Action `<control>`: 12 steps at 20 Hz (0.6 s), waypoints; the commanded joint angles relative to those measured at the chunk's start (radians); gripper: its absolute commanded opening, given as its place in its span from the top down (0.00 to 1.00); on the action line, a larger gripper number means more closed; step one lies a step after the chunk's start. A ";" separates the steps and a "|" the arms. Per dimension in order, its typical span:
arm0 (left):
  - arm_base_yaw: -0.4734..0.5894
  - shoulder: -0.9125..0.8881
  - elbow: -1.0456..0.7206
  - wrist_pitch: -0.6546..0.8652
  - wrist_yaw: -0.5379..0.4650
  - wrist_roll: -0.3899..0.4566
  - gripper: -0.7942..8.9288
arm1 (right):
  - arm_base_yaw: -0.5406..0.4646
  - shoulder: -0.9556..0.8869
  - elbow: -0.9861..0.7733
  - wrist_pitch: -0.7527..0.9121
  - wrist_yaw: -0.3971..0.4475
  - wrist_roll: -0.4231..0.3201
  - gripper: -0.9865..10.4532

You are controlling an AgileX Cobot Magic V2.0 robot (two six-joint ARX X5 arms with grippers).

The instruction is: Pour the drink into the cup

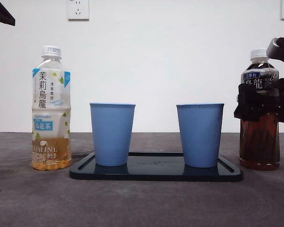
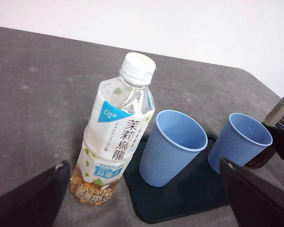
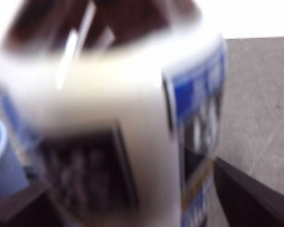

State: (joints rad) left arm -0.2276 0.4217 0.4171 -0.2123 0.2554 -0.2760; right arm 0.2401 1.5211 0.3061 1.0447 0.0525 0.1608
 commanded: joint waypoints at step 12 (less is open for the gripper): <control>-0.004 0.002 0.000 0.011 -0.005 0.010 0.41 | 0.003 -0.115 0.057 -0.240 0.010 -0.179 0.78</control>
State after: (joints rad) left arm -0.2276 0.4217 0.4171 -0.2123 0.2554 -0.2756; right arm 0.2420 1.4040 0.3477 0.7998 0.0509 0.0250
